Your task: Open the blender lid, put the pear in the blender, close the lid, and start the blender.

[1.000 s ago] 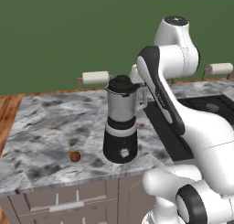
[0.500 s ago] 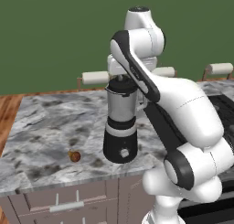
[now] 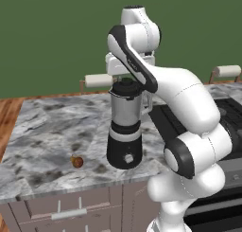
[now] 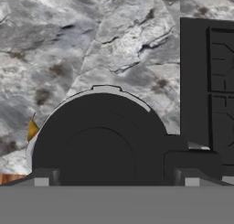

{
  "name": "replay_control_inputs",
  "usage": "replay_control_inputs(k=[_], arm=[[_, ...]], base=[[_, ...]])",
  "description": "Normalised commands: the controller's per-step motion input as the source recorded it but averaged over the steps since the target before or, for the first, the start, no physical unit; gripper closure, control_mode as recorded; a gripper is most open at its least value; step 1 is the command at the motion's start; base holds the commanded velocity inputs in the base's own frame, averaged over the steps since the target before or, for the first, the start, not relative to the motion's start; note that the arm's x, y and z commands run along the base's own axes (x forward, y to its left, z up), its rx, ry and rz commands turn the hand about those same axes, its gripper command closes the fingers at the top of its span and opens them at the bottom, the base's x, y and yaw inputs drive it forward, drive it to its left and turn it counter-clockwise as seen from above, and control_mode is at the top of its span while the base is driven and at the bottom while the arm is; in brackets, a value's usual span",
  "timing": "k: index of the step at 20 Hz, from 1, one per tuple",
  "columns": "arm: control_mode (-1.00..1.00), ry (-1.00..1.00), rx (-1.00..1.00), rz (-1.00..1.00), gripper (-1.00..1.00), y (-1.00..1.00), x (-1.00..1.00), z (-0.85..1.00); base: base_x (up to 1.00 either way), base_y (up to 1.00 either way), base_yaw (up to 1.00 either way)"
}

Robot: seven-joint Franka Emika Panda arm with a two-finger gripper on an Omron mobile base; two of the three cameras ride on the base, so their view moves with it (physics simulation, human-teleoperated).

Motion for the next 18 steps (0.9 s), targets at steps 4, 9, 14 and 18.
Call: replay_control_inputs(k=[4,9,14,18], arm=[[-1.0,0.0,0.0,0.0,-1.0,-0.01,-0.01,-0.07],[-1.0,0.0,0.0,0.0,-1.0,-0.02,-0.01,-0.11],[-1.0,0.0,0.0,0.0,-1.0,0.06,0.0,-0.03],[-1.0,0.0,0.02,0.0,-1.0,0.04,-0.01,0.0]], base=[[0.0,0.0,0.0],[0.0,0.0,0.0],[0.0,0.0,0.0],[0.0,0.0,0.0]])
